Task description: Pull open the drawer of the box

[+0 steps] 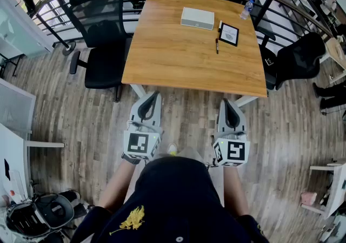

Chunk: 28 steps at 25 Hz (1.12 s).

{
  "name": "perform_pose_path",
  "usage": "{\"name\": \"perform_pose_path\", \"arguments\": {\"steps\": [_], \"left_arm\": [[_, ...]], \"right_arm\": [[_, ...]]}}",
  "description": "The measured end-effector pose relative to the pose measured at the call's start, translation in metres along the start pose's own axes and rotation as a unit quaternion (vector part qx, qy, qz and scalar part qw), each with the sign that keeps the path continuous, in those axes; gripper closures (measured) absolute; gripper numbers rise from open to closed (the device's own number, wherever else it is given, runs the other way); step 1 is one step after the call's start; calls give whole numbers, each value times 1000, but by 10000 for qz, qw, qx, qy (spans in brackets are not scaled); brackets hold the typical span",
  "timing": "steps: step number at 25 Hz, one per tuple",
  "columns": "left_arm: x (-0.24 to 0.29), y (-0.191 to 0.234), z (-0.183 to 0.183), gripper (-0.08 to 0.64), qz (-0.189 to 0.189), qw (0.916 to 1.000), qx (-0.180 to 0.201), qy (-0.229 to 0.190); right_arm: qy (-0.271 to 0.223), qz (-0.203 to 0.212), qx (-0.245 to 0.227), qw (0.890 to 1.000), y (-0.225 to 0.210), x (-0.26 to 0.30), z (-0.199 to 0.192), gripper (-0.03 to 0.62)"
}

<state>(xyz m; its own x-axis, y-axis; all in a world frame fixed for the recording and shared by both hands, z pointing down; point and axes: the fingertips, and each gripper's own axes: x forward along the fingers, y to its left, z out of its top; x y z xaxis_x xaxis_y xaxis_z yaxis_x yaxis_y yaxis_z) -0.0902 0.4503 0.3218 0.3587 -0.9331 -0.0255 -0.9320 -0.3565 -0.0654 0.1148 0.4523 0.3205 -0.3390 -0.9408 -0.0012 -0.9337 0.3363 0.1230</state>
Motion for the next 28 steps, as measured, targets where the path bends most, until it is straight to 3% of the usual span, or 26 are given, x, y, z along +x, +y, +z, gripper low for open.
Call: {"name": "perform_pose_path", "arguments": {"steps": [5, 11, 20, 23, 25, 28], "left_arm": [[6, 7, -1, 544, 66, 10000, 73, -7], [11, -14, 3, 544, -316, 9991, 221, -189], [17, -23, 12, 545, -479, 9980, 238, -329], [16, -20, 10, 544, -505, 9980, 154, -336], [13, -23, 10, 543, -675, 9970, 103, -367], [9, -28, 10, 543, -970, 9945, 86, -378]], "right_arm": [[-102, 14, 65, 9999, 2, 10, 3, 595], [-280, 49, 95, 9996, 5, 10, 8, 595], [-356, -18, -56, 9993, 1, 20, 16, 594], [-378, 15, -26, 9993, 4, 23, 16, 510], [-371, 23, -1, 9993, 5, 25, 16, 488], [-367, 80, 56, 9993, 8, 26, 16, 368]]}}
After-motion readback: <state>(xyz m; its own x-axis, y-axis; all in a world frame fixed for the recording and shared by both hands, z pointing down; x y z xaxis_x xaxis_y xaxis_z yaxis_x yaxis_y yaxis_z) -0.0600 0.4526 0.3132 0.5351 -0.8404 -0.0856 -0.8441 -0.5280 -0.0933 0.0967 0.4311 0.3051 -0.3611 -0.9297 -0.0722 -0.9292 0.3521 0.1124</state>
